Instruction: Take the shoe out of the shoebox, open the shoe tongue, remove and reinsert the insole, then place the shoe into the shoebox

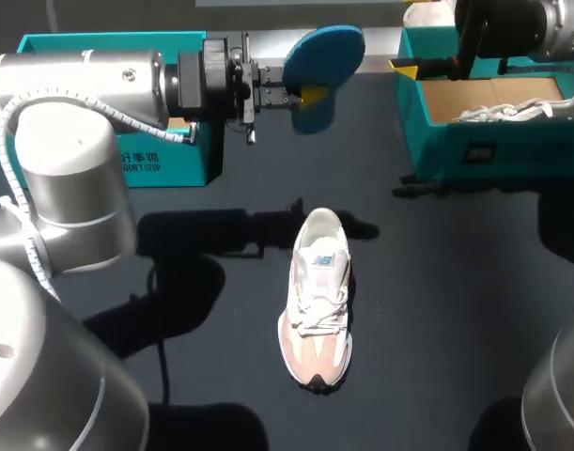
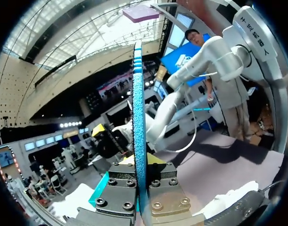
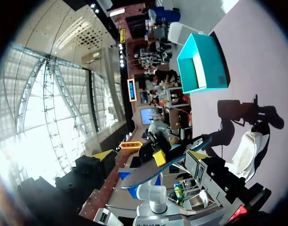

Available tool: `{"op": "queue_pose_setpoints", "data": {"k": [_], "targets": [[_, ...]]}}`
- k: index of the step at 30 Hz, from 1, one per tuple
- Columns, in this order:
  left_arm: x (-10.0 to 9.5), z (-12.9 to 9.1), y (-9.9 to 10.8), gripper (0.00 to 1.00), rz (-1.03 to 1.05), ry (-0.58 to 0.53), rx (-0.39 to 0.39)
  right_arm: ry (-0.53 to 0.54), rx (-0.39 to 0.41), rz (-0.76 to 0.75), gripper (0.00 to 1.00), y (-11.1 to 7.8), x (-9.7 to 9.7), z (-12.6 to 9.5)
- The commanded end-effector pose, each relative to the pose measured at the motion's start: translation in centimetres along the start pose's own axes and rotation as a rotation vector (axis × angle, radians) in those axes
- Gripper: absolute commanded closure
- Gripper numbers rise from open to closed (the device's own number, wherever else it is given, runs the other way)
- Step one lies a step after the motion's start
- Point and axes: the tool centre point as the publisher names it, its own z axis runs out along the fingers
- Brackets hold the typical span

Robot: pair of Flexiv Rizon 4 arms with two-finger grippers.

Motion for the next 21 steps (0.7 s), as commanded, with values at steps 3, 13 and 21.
{"op": "queue_pose_setpoints", "data": {"k": [3, 13, 21], "targets": [[-0.5, 0.0, -0.3, 1.0, -0.143, 0.081, -0.032, -0.003, -0.002, 0.001, 0.0, -0.1, 0.0, 0.1], [-0.2, 0.1, 1.9, 1.0, -0.599, 0.086, -0.122, -0.003, -0.002, 0.001, 0.0, -0.1, 0.0, 0.1], [0.5, -0.3, 1.8, 1.0, -0.704, 0.062, -0.093, -0.003, -0.002, 0.001, 0.0, -0.1, 0.0, 0.1]]}}
